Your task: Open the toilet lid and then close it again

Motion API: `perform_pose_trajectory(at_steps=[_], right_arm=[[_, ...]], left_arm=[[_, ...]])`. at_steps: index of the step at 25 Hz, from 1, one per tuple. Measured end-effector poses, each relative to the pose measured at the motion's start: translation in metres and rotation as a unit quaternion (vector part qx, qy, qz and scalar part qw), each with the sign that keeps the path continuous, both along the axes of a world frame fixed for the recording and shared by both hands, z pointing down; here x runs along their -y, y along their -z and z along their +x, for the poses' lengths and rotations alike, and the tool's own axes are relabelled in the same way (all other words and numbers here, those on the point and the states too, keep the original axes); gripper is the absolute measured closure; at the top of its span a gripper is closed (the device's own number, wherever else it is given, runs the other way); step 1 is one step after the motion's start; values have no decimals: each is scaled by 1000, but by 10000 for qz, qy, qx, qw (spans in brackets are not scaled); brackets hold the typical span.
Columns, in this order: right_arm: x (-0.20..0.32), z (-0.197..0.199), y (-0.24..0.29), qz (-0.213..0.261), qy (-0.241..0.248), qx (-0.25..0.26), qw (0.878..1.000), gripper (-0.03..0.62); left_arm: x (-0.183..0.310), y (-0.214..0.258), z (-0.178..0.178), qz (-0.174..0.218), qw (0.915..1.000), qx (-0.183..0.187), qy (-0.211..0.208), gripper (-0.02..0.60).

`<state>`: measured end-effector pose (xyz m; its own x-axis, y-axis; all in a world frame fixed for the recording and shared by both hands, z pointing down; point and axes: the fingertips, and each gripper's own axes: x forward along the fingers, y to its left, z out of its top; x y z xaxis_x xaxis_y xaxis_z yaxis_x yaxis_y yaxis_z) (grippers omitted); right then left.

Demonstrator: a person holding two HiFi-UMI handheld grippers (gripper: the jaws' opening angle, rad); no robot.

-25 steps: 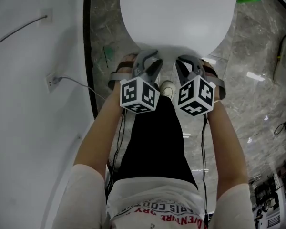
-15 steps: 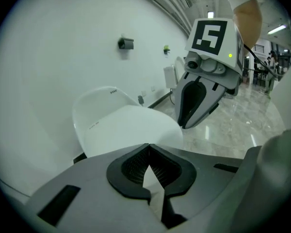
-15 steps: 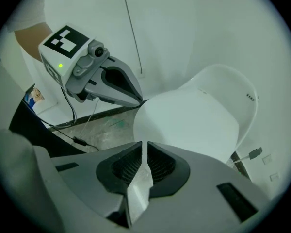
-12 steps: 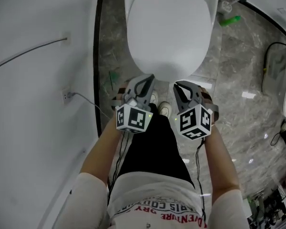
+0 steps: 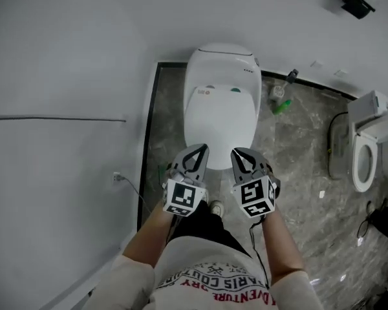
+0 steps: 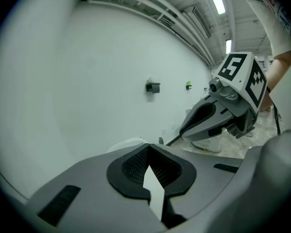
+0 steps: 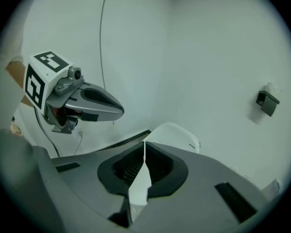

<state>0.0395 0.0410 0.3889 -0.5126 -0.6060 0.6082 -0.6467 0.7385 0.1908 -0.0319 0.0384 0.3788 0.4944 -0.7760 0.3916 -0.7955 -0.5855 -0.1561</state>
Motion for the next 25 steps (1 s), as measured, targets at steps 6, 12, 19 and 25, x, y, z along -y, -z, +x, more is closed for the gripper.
perform_pose_trajectory(at_steps=[6,12,19,25], right_arm=[[-4,10,109,261,-509,721,9958,572],[-12,28,193,794,-855,1140,9866,572],[-39,50,254,1303,-1355,1743,9666,573],[-51,56,281,1635,-1384,1913,9579,574]], left_arm=[[-3,117,-9,304,9965,-625,467,575],[-7,211,-17,716,9887,-1155,641,574],[-44,274,2,1062,9854,-1273,389,574],[-59,297,6,1261,9794,-1510,445,574]])
